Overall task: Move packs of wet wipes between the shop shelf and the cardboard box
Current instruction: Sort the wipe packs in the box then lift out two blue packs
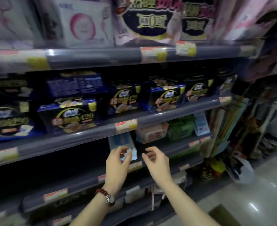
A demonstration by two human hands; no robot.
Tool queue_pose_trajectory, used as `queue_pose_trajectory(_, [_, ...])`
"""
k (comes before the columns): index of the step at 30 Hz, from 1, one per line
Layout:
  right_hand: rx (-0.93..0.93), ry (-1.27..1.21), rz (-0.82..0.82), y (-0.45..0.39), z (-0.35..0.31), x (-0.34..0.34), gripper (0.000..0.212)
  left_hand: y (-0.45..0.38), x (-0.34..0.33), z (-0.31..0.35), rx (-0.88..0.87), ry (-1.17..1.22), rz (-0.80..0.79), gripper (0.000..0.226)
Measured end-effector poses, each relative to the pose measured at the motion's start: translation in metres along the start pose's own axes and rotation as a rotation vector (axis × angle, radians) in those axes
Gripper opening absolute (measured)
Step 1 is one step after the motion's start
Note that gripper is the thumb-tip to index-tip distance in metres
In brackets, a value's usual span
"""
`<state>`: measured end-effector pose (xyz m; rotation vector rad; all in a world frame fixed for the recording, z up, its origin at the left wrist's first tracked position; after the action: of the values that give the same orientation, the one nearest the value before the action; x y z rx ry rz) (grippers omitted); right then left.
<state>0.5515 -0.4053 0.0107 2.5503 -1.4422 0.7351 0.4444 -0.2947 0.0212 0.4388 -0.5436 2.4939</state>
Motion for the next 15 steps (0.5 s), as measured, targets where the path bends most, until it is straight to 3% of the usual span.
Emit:
queue_pose_trajectory(5, [0.008, 0.083, -0.034, 0.004, -0.013, -0.048, 0.033, 0.006, 0.039, -0.028, 0.054, -0.034, 0.065, 0.009])
queue_pose_trajectory(15, [-0.094, 0.42, 0.05, -0.024, -0.03, -0.108, 0.092, 0.021, 0.072, -0.062, 0.153, -0.066, 0.13, 0.021])
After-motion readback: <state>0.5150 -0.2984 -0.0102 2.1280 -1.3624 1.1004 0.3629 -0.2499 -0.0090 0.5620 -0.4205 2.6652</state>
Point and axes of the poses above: each hand's wrist, its own y-axis away from the middle knuckle, its own x-axis out of the back of the hand, z = x × y, the point moved 2 cm from there along -y, towards the middle knuckle, and after that the axes turned 2 degrees about y, right-handed, at the moved point
